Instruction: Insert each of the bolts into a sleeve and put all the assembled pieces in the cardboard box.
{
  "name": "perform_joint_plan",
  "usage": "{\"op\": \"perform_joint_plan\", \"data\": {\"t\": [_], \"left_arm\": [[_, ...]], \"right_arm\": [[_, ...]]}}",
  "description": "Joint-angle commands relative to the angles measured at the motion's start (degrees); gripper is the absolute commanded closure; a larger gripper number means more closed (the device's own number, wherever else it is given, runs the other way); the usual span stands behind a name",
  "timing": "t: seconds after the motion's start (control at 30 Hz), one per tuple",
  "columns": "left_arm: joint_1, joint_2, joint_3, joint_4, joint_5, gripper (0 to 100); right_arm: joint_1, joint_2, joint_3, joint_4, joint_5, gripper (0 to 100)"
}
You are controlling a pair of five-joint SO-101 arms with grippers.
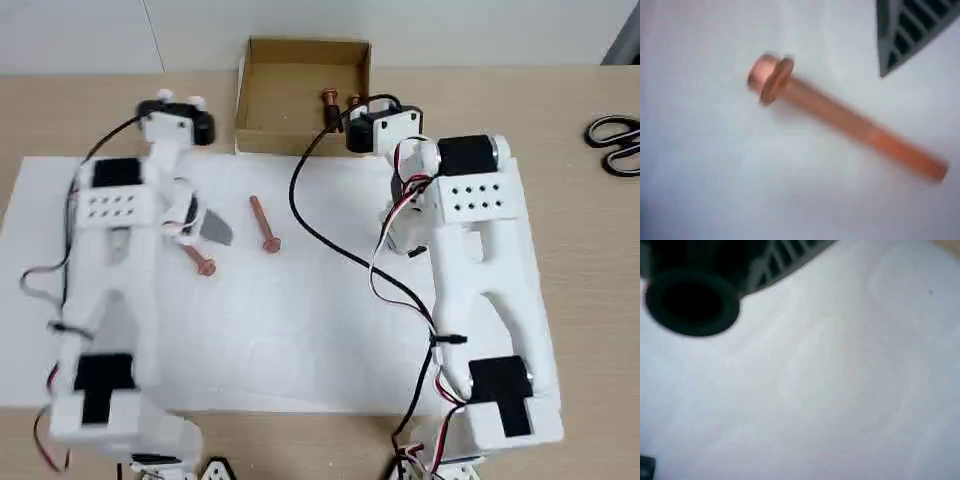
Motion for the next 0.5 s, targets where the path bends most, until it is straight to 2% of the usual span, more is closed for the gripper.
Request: {"op": "perform_joint_plan", "data": {"t": [0.0, 0.1, 0.3, 0.47], "left_arm": [[3.8, 5.8, -8.6, 0.7, -2.7, 68], [6.6, 11.2, -14.2, 0.5, -1.2, 68], [8.7, 21.2, -24.0, 0.7, 13.2, 68], [8.9, 28.0, -28.4, 0.8, 21.5, 68]], "right_arm": [[0.5, -3.7, -0.2, 0.8, 0.1, 99.5], [0.5, -3.6, 0.1, 0.8, 0.0, 99.5], [0.2, -3.8, 2.5, 0.6, 0.0, 99.5], [0.2, -3.9, 3.2, 0.6, -0.1, 99.5]]}}
